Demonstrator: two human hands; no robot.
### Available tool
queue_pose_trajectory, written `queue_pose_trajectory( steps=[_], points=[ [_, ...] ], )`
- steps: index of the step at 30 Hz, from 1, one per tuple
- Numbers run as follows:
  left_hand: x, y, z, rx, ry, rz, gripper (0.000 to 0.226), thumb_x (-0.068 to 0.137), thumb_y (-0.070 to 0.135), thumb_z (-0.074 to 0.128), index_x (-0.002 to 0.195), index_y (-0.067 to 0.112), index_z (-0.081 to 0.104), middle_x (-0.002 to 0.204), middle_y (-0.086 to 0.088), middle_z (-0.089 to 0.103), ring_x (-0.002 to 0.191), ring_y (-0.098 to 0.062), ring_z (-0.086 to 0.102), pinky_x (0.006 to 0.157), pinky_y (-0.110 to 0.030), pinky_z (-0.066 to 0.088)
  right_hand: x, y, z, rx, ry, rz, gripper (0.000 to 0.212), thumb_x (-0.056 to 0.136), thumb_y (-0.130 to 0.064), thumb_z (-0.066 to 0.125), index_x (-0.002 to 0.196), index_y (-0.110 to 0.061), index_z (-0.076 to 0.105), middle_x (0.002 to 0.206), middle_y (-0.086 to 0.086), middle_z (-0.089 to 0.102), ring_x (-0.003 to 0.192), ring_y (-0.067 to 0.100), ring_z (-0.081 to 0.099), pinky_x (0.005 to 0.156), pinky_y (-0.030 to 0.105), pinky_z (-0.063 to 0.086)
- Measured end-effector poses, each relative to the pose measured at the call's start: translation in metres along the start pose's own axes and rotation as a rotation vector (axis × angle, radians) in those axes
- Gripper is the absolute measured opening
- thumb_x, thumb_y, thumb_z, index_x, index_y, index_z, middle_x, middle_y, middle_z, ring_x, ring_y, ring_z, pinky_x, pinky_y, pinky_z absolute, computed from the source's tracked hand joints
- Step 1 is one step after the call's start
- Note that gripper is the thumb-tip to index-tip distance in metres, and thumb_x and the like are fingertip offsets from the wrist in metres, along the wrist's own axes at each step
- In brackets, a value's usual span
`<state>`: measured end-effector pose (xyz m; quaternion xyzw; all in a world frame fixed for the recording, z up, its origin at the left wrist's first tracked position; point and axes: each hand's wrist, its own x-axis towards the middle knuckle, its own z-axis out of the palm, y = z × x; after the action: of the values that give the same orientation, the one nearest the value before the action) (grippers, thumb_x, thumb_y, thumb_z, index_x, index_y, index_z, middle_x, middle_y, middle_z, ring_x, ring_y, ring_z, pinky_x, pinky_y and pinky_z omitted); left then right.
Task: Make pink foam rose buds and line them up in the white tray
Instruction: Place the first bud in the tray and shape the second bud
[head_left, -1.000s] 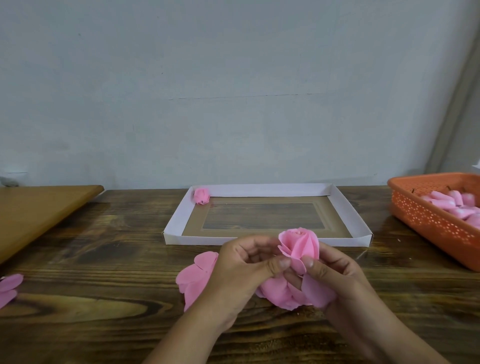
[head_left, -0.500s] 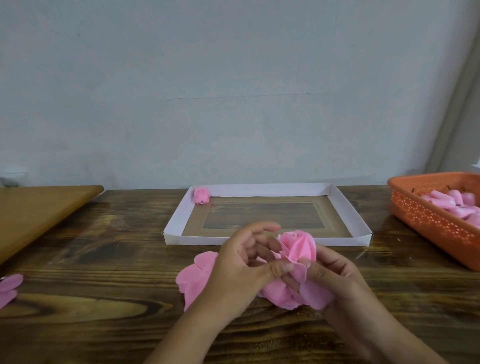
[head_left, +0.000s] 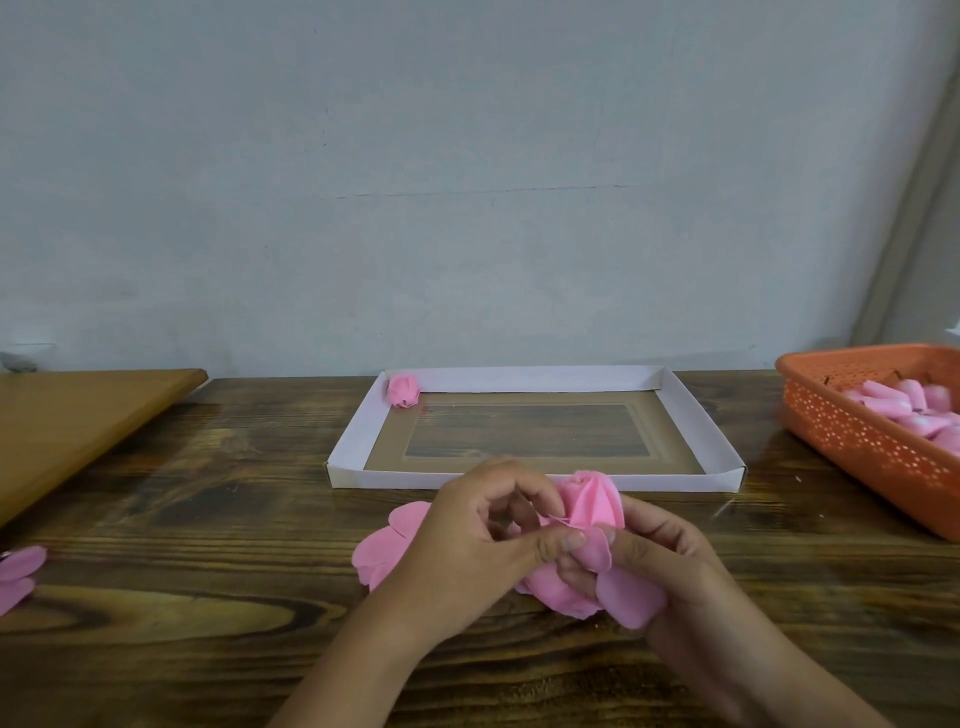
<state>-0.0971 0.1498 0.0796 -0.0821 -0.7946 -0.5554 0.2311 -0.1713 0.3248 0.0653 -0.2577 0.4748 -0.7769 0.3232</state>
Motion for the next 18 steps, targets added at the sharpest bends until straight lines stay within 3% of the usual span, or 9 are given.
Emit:
queue_pose_trajectory(
  steps=[4,8,14,18],
  points=[
    [-0.0001,0.0002,-0.0018,-0.043,-0.045,-0.013,0.011,0.078,0.043,0.078,0.076,0.041,0.067,0.084,0.013,0.065,0.078,-0.016,0.062,0.061,-0.035,0.055,0.0004,0.0008,-0.0018,0.080,-0.025,0.001,0.050,0.075,-0.017,0.080,0.120,0.001,0.069,0.095,0.024,0.072,0.082,0.026,0.072,0.077,0.033,0.059],
    [0.0000,0.0000,-0.0034,-0.014,-0.120,-0.024,0.012,0.079,0.049,0.077,0.086,0.040,0.071,0.094,0.013,0.066,0.085,-0.016,0.065,0.072,-0.048,0.059,0.0001,0.0007,-0.0028,0.083,-0.047,0.008,0.048,0.075,-0.017,0.080,0.120,-0.004,0.071,0.107,0.027,0.072,0.089,0.028,0.073,0.080,0.033,0.060],
    [0.0004,0.0007,-0.0042,0.035,-0.128,0.008,0.018,0.080,0.064,0.072,0.082,0.047,0.070,0.091,0.015,0.062,0.086,-0.007,0.060,0.076,-0.042,0.058,0.0008,0.0003,-0.0012,0.069,-0.042,0.006,0.059,0.069,-0.027,0.089,0.122,-0.005,0.071,0.112,0.029,0.070,0.091,0.027,0.072,0.080,0.032,0.059],
    [-0.0012,-0.0005,-0.0027,0.000,-0.110,-0.019,0.012,0.085,0.050,0.071,0.083,0.039,0.070,0.095,0.008,0.064,0.086,-0.023,0.065,0.075,-0.058,0.057,-0.0010,-0.0013,0.0022,0.110,-0.062,0.020,0.049,0.076,-0.015,0.080,0.122,-0.004,0.070,0.113,0.028,0.070,0.091,0.031,0.074,0.079,0.033,0.060]
  ],
)
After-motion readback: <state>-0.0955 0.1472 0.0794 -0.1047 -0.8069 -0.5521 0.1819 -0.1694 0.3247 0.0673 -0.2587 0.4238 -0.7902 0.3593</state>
